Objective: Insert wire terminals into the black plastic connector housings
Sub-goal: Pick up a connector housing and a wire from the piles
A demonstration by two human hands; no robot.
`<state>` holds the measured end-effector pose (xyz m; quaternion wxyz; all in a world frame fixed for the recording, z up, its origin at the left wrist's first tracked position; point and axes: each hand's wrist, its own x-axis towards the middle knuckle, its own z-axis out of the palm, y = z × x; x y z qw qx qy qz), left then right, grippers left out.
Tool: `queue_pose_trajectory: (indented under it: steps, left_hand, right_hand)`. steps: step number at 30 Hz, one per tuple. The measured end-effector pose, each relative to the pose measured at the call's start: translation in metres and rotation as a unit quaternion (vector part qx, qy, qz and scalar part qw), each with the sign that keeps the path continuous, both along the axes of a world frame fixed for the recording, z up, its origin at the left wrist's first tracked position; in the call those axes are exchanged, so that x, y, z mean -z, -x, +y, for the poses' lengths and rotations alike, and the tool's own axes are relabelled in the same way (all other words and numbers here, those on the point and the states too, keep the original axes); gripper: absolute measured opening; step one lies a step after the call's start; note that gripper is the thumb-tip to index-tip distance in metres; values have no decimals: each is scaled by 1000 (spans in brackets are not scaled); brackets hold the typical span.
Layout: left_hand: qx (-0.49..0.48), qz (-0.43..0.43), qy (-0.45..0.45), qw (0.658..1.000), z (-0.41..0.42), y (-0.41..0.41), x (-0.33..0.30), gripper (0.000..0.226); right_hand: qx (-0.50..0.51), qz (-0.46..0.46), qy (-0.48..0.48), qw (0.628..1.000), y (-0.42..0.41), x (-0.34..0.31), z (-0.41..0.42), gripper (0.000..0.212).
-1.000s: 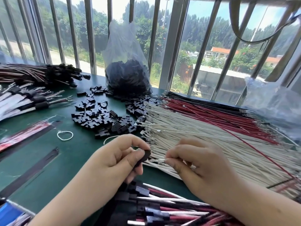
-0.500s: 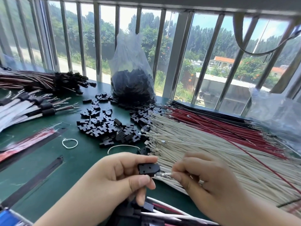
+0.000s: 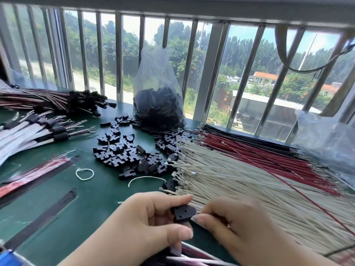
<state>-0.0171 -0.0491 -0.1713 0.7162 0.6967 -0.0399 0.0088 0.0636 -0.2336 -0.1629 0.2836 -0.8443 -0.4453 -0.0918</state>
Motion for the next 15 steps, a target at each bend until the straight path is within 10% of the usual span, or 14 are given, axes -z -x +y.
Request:
queue_pose_trajectory:
  steps: [6, 15]
  left_hand:
    - [-32, -4, 8, 999, 0, -10, 3, 27]
    - [-2, 20, 0, 1000, -1, -18, -8, 33]
  right_hand:
    - [9, -240, 76, 968, 4, -3, -2, 43]
    - [2, -365, 109, 925, 2, -7, -4, 41]
